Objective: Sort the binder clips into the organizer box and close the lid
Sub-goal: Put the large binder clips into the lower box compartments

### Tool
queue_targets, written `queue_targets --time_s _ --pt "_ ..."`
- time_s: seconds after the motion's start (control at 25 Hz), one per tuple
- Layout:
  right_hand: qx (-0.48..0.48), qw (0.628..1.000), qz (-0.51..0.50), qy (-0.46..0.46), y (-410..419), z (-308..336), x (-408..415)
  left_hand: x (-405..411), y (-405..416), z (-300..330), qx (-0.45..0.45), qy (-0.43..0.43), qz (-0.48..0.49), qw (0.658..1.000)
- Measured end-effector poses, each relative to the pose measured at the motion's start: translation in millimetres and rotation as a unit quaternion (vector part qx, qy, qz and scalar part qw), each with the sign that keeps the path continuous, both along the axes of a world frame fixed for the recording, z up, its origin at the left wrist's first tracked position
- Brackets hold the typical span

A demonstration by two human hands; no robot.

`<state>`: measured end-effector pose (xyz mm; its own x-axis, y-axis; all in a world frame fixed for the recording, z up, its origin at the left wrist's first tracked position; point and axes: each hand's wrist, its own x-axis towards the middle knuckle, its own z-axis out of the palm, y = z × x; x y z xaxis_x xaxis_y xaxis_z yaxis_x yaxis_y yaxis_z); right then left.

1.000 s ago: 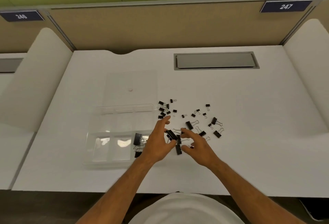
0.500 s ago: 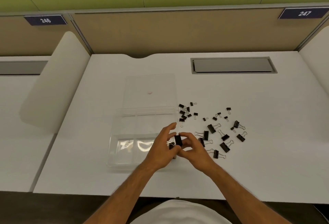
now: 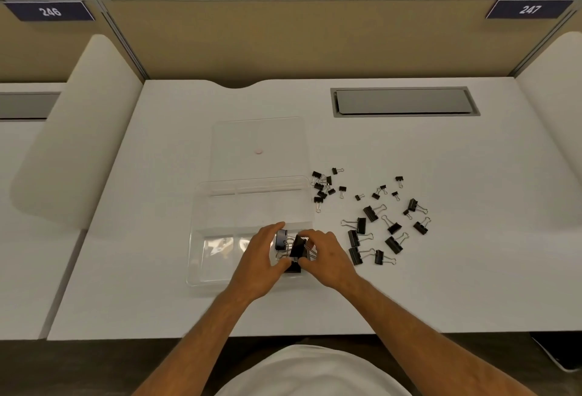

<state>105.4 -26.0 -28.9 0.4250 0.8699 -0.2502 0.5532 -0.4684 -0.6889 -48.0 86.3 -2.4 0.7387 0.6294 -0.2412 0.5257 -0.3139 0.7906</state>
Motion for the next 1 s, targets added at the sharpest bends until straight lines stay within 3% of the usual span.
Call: queue_targets --time_s 0.28,0.6,0.8,1.0 --pt "0.046 0.997 -0.065 0.022 -22 3 11 9 -2 2 -0.003 0.002 -0.021 1.000" --pt "0.029 0.986 -0.160 0.042 -80 -4 52 29 -15 -10 0.016 0.023 -0.048 0.998" --pt "0.020 0.983 -0.177 0.051 -116 -7 77 41 -23 -22 0.146 0.087 -0.067 0.983" --pt "0.011 0.988 -0.147 0.049 -137 -2 108 56 -36 -23 0.168 0.089 -0.025 0.981"
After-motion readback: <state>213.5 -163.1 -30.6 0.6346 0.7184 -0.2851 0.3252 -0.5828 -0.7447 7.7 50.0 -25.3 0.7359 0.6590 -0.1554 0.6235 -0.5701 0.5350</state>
